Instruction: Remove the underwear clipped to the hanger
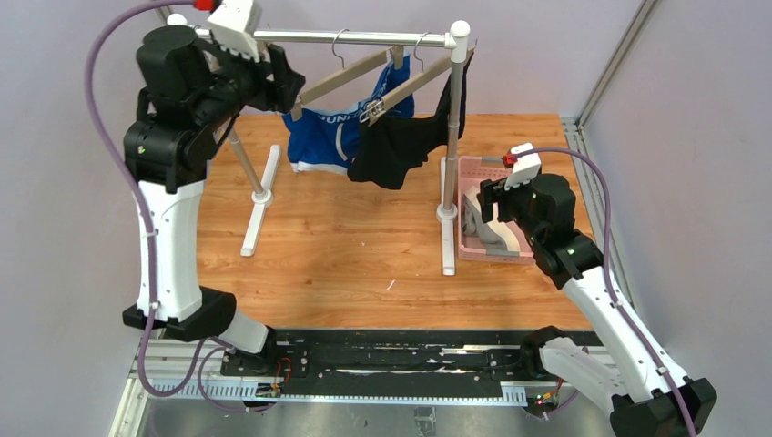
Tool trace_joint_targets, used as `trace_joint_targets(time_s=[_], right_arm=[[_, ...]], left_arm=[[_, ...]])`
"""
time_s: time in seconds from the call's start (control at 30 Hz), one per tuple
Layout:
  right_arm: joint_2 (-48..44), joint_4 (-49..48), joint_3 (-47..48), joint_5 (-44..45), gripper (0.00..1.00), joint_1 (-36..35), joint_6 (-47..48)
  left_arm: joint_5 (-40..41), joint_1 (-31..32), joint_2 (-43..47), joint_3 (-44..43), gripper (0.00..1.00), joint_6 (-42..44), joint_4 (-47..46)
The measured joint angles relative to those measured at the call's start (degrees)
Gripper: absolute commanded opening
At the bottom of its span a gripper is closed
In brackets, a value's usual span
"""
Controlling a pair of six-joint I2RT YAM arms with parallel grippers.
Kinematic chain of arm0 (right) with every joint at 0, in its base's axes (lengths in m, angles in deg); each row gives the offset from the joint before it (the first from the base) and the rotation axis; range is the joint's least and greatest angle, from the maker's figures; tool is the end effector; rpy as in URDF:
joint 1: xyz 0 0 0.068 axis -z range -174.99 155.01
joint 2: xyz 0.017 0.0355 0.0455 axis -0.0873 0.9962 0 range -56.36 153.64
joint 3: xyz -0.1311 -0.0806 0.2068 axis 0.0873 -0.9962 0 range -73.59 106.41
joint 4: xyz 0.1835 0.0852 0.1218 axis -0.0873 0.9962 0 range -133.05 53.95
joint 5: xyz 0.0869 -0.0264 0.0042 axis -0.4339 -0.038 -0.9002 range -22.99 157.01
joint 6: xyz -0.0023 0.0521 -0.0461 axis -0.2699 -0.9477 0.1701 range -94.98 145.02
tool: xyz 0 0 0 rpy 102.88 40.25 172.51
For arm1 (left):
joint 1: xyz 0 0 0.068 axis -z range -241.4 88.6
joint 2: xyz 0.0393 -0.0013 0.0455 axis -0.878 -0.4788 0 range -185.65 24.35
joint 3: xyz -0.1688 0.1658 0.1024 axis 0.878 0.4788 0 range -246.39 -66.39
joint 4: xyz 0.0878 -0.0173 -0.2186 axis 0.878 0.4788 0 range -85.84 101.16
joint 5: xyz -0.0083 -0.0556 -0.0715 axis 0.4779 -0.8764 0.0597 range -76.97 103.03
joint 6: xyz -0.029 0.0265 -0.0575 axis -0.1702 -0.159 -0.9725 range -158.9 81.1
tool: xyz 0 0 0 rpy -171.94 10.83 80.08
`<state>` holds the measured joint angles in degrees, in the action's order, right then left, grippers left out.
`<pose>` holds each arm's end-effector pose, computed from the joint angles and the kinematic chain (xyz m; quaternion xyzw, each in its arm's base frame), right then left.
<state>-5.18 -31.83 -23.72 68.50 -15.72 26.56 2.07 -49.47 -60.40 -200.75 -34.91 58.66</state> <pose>0.1977 0.0733 0.3337 -0.1426 0.7669 0.0943 0.6186 0.2148 -0.0564 0.5547 0.1655 0.7172 -0.1168 0.6668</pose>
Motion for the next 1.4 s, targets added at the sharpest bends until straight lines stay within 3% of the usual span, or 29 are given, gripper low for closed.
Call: trace_joint_targets(time_s=[0.77, 0.97, 1.13, 1.17, 1.23, 1.27, 1.4], right_arm=[[-1.84, 1.29, 0.13, 1.57, 0.75, -0.92, 0.22], [-1.88, 1.40, 0.13, 1.64, 0.75, -0.92, 0.26], [-2.56, 1.55, 0.11, 1.79, 0.75, -0.94, 0.28], [-2.69, 1.55, 0.11, 1.84, 0.76, -0.94, 0.28], [-3.04, 1.55, 0.11, 2.05, 0.76, -0.94, 0.28], [-3.17, 1.53, 0.11, 2.19, 0.76, -0.94, 0.28], [-3.34, 1.55, 0.11, 2.75, 0.76, -0.94, 0.31]], left_arm=[[2.27, 5.16, -9.18, -1.79, 0.63, 4.81, -0.66], [2.29, 5.57, -10.01, -0.59, 0.58, 5.03, -0.76], [2.27, 5.60, -10.14, 0.85, 0.46, 5.01, -0.98], [2.27, 5.64, -10.14, 1.29, 0.41, 4.98, -1.09], [2.25, 5.79, -10.14, 2.47, 0.17, 4.92, -1.60], [2.25, 5.86, -10.14, 3.30, 0.09, 5.01, -1.92], [2.36, 6.21, -10.14, 5.33, 0.01, 4.61, -2.95]])
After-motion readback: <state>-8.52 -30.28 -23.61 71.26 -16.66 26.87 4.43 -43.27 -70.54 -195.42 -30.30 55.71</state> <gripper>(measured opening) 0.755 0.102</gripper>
